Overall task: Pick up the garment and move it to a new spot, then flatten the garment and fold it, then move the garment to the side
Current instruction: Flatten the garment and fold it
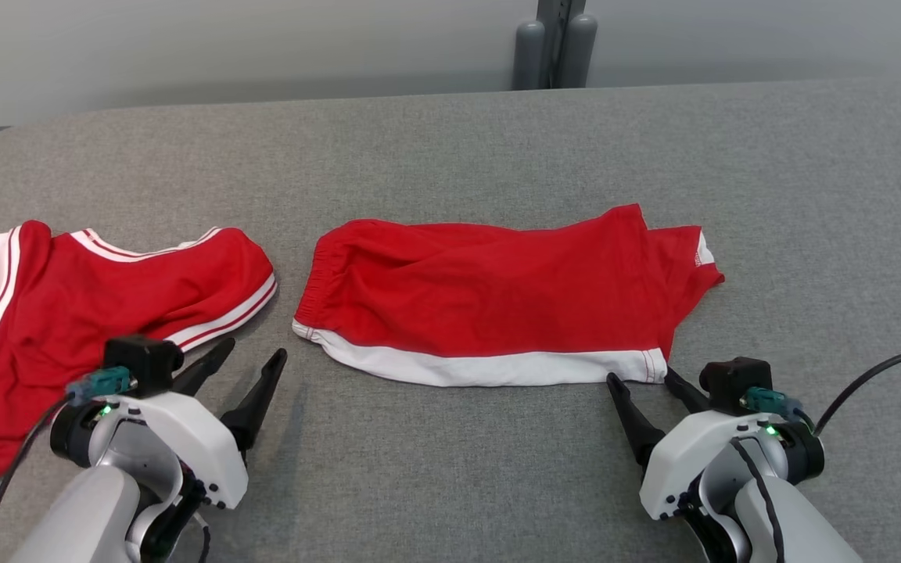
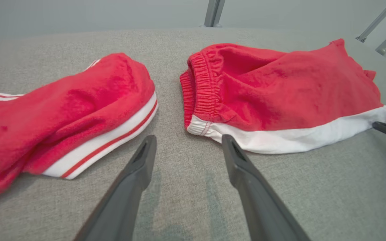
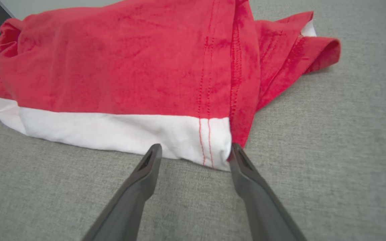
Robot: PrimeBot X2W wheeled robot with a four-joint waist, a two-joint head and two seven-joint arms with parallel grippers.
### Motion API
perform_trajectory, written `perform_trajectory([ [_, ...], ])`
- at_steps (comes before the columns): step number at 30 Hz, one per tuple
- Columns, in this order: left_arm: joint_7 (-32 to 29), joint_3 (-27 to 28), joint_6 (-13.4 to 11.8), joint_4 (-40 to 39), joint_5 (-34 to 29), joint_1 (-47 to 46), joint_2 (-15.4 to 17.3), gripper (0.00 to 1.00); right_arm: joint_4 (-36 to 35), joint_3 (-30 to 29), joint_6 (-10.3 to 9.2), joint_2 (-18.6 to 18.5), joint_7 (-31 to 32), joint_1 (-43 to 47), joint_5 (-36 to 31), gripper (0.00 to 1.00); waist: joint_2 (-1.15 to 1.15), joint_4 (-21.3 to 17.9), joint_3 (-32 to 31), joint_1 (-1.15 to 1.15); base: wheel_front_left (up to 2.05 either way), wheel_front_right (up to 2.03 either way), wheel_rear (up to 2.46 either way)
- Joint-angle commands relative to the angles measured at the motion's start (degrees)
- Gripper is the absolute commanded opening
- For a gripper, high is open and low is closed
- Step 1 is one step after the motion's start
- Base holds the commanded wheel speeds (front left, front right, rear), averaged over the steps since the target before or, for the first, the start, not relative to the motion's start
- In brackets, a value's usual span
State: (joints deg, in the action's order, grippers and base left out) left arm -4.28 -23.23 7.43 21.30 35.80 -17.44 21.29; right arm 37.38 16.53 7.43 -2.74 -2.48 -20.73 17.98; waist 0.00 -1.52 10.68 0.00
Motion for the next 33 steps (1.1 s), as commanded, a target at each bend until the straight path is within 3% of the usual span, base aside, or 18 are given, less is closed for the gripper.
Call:
perform_trajectory([
  [1,-0.3,-1.4,0.1,1.0,1.0,-2.2,0.9,1.00,0.0,0.4,0.11,-0.3,-0.2,-0.9,0.5,1.00,0.00,-0.4,0.4,0.00,0.00,0.00,0.00],
  [15,2.6,-13.6,0.1,10.8,6.7,-12.1,3.9,1.00,0.5,4.8,0.10,-0.3,-1.8,-3.2,3.6,1.00,0.00,-3.2,3.3,0.00,0.00,0.00,0.00],
  [27,6.7,-23.0,0.1,14.6,13.0,-17.2,5.4,1.00,2.4,6.8,0.10,-0.3,-3.1,-4.7,5.8,1.00,0.00,-3.6,4.5,0.00,0.00,0.00,0.00],
  [30,7.5,-25.1,0.1,15.1,14.3,-18.3,5.7,1.00,2.8,7.2,0.07,-0.3,-3.5,-5.0,6.0,0.76,0.00,-3.6,4.7,0.00,0.00,0.00,0.00],
  [31,7.8,-25.7,0.1,15.2,14.7,-18.7,5.7,1.00,2.9,7.4,0.08,-0.2,-3.5,-5.1,6.2,0.58,0.00,-3.6,4.7,0.00,0.00,0.00,0.00],
  [32,7.9,-26.4,0.1,15.3,15.3,-18.9,5.8,0.79,3.0,7.5,0.08,-0.2,-3.7,-5.2,6.3,0.47,0.00,-3.7,4.7,0.00,0.00,0.00,0.00],
  [33,8.0,-27.1,0.1,15.4,15.8,-19.2,5.9,0.41,3.2,7.6,0.08,-0.2,-3.8,-5.3,6.4,0.36,0.00,-3.7,4.7,0.00,0.00,0.00,0.00],
])
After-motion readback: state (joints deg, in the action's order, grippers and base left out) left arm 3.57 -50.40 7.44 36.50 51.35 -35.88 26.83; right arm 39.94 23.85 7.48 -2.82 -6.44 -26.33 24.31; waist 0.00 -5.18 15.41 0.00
